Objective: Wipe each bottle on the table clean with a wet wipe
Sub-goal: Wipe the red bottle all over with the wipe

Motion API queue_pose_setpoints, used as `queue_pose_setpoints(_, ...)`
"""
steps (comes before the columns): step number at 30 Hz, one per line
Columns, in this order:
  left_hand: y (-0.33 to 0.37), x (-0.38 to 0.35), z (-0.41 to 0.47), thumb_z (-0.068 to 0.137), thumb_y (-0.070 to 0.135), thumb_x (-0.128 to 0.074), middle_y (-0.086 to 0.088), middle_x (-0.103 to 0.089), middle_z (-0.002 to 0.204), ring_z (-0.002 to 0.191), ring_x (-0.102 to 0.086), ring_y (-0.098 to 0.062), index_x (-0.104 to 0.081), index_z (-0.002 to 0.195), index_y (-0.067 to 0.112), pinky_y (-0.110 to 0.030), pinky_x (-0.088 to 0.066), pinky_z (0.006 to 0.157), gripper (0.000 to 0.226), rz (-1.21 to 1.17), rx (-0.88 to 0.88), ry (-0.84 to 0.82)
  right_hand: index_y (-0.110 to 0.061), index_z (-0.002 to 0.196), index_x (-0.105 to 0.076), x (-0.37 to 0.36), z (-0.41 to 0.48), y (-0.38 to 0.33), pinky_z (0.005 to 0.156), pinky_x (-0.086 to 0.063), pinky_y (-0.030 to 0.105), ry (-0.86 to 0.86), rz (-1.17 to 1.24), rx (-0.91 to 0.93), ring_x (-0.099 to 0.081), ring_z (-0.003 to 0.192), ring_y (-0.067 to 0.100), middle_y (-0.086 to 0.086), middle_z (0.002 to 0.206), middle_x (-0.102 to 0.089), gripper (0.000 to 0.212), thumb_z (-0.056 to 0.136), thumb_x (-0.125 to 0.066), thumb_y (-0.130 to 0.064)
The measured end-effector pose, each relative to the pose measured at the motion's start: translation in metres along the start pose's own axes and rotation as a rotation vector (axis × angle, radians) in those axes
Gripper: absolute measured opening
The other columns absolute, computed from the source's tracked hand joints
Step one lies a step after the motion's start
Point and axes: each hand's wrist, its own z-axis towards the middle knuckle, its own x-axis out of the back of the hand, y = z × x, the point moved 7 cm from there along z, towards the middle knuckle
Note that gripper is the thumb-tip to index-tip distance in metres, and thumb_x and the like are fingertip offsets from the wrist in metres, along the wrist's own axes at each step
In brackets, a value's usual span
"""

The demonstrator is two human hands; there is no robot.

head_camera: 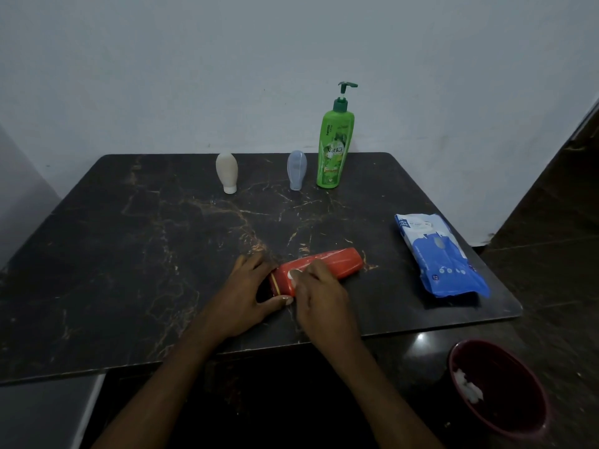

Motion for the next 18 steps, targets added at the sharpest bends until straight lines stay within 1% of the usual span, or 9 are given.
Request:
queue_pose_setpoints(2, -0.001, 0.000, 0.000, 0.081, 0.074, -0.058, 0.016, -0.047, 0.125, 0.114, -0.039, -0.006, -0.056, 0.136, 0.025, -0.029, -0.042, 0.097, 0.074, -0.002, 0.003, -0.002, -0.014, 0.115, -0.069, 0.005, 0.003, 0.014, 0.081, -0.052, 0.030, 0.014, -0.008, -0.011, -0.060, 0.093, 0.014, -0.001, 0.113, -0.059, 0.036, 0.096, -0.041, -0.026)
queue_pose_setpoints(3, -0.001, 0.000, 0.000, 0.081, 0.073, -0.059, 0.016, -0.047, 0.125, 0.115, -0.038, -0.006, -0.055, 0.136, 0.025, -0.029, -0.043, 0.098, 0.073, -0.002, 0.002, -0.002, -0.016, 0.112, -0.069, 0.010, 0.005, 0.026, 0.079, -0.050, 0.027, 0.032, -0.007, -0.040, -0.059, 0.091, 0.013, -0.003, 0.108, -0.059, 0.034, 0.097, -0.040, -0.028)
queue_pose_setpoints(5, -0.001, 0.001, -0.001, 0.083, 0.070, -0.063, 0.017, -0.046, 0.126, 0.116, -0.037, -0.006, -0.054, 0.138, 0.024, -0.029, -0.042, 0.097, 0.073, -0.007, -0.006, 0.000, -0.020, 0.099, -0.066, 0.023, 0.014, 0.062, 0.067, -0.042, 0.017, 0.051, -0.007, -0.186, -0.057, 0.081, 0.009, -0.008, 0.095, -0.054, 0.027, 0.100, -0.041, -0.032)
queue_pose_setpoints(7, 0.001, 0.001, -0.001, 0.083, 0.067, -0.065, 0.018, -0.044, 0.125, 0.116, -0.037, -0.005, -0.053, 0.140, 0.023, -0.028, -0.041, 0.097, 0.073, -0.015, -0.009, 0.005, -0.019, 0.090, -0.062, 0.038, 0.020, 0.095, 0.059, -0.035, 0.012, 0.084, -0.043, -0.297, -0.053, 0.074, 0.003, -0.007, 0.087, -0.052, 0.022, 0.101, -0.048, -0.031)
queue_pose_setpoints(10, 0.002, 0.002, 0.000, 0.083, 0.067, -0.065, 0.020, -0.043, 0.125, 0.115, -0.036, -0.005, -0.052, 0.142, 0.023, -0.028, -0.040, 0.096, 0.075, -0.017, -0.007, 0.006, -0.013, 0.093, -0.065, 0.056, 0.022, 0.117, 0.061, -0.037, 0.011, 0.154, -0.048, -0.368, -0.057, 0.078, 0.006, -0.006, 0.087, -0.054, 0.016, 0.099, -0.054, -0.023)
queue_pose_setpoints(12, 0.003, 0.002, 0.000, 0.083, 0.068, -0.065, 0.019, -0.044, 0.125, 0.115, -0.036, -0.005, -0.052, 0.142, 0.023, -0.026, -0.039, 0.095, 0.076, -0.016, -0.010, 0.008, -0.013, 0.093, -0.065, 0.053, 0.020, 0.107, 0.063, -0.043, 0.015, 0.148, -0.029, -0.349, -0.056, 0.076, 0.005, -0.005, 0.087, -0.053, 0.017, 0.100, -0.054, -0.023)
queue_pose_setpoints(14, 0.003, 0.002, 0.000, 0.084, 0.064, -0.068, 0.019, -0.043, 0.125, 0.115, -0.036, -0.004, -0.052, 0.142, 0.022, -0.023, -0.036, 0.094, 0.074, -0.009, -0.009, 0.015, -0.012, 0.094, -0.065, 0.042, 0.018, 0.084, 0.065, -0.045, 0.018, 0.108, -0.012, -0.316, -0.054, 0.075, 0.005, -0.003, 0.092, -0.055, 0.020, 0.102, -0.050, -0.022)
queue_pose_setpoints(16, 0.003, 0.002, -0.001, 0.084, 0.061, -0.071, 0.021, -0.042, 0.122, 0.115, -0.036, -0.004, -0.054, 0.140, 0.022, -0.019, -0.033, 0.092, 0.070, 0.003, -0.012, 0.027, -0.011, 0.099, -0.069, 0.028, 0.014, 0.051, 0.071, -0.051, 0.028, 0.101, 0.005, -0.175, -0.058, 0.080, 0.013, 0.001, 0.100, -0.058, 0.022, 0.100, -0.048, -0.019)
queue_pose_setpoints(18, 0.002, 0.002, -0.002, 0.084, 0.059, -0.072, 0.022, -0.042, 0.121, 0.114, -0.037, -0.004, -0.056, 0.138, 0.022, -0.016, -0.032, 0.090, 0.068, 0.007, -0.014, 0.039, -0.012, 0.105, -0.071, 0.011, 0.007, 0.022, 0.076, -0.053, 0.034, 0.039, 0.056, -0.047, -0.058, 0.083, 0.014, -0.001, 0.103, -0.058, 0.023, 0.097, -0.050, -0.017)
